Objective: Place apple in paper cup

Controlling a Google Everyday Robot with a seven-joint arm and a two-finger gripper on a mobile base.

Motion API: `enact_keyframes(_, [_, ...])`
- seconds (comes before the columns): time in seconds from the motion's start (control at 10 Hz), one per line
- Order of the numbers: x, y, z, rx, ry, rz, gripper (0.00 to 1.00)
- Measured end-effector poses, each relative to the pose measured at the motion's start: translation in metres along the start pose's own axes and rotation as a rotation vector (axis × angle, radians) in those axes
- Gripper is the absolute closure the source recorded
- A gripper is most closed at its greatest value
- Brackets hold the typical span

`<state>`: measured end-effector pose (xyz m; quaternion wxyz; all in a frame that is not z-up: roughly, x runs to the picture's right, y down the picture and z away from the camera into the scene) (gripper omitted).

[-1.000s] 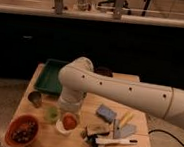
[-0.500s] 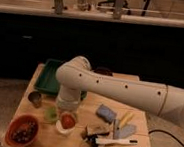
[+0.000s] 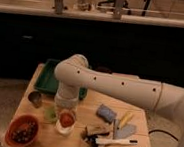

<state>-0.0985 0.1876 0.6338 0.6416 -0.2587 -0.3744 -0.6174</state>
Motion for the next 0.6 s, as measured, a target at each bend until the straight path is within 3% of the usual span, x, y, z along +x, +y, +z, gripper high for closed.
enact_keyframes(0.2, [0.0019,-0.0022,0.0007,-0.002,-0.006,-0.004,0.26])
enact_keyframes(0.3, [0.0027,-0.0031,0.0010,-0.003,-0.007,-0.005,0.21])
enact_keyframes(0.6, [0.0053,-0.0032,0.0005,-0.007,-0.008,-0.007,0.20])
